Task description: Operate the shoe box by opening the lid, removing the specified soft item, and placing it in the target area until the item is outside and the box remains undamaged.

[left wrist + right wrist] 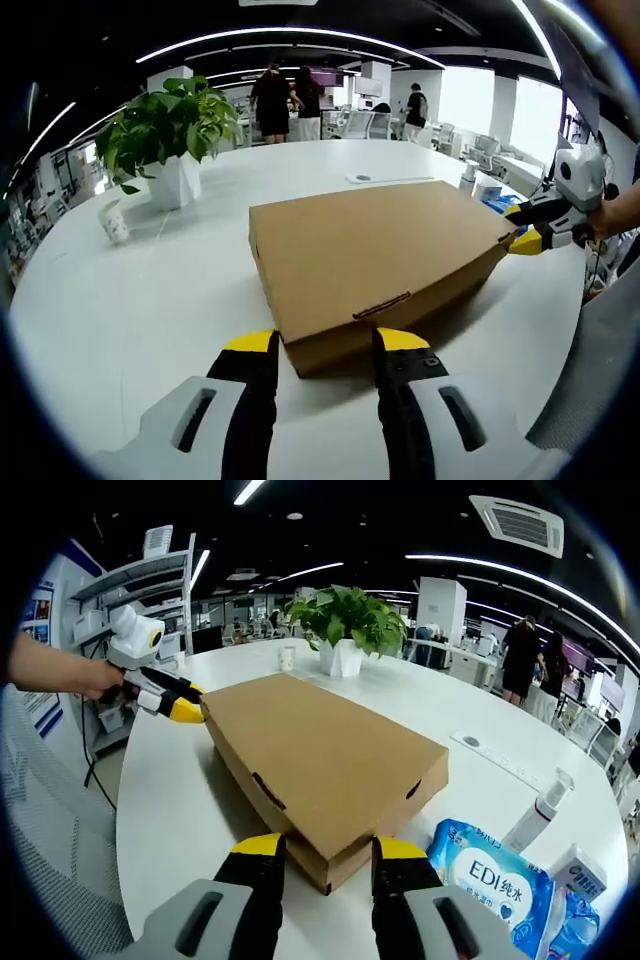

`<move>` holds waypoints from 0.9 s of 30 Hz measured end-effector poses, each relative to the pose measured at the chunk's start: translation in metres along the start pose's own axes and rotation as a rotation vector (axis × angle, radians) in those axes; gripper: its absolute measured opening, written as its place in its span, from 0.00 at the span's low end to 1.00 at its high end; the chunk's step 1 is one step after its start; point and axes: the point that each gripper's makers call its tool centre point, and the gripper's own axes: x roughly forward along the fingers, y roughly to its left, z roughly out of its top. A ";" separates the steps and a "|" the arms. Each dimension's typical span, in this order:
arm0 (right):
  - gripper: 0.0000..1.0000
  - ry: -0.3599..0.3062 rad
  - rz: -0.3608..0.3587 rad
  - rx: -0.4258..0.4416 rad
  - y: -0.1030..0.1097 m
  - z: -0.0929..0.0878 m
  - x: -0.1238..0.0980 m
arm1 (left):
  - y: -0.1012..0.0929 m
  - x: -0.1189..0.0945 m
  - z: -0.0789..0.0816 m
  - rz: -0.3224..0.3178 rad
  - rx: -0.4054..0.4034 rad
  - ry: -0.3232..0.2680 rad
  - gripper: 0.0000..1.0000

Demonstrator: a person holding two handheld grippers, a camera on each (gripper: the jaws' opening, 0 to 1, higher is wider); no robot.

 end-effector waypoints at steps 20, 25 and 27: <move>0.32 0.040 -0.017 -0.006 -0.028 0.008 0.014 | 0.004 0.028 0.017 -0.007 -0.006 0.010 0.40; 0.32 0.046 -0.020 -0.004 -0.031 0.008 0.016 | 0.003 0.030 0.019 -0.008 -0.011 0.009 0.40; 0.32 0.048 -0.022 -0.002 -0.033 0.009 0.016 | 0.004 0.031 0.020 -0.007 -0.013 0.009 0.40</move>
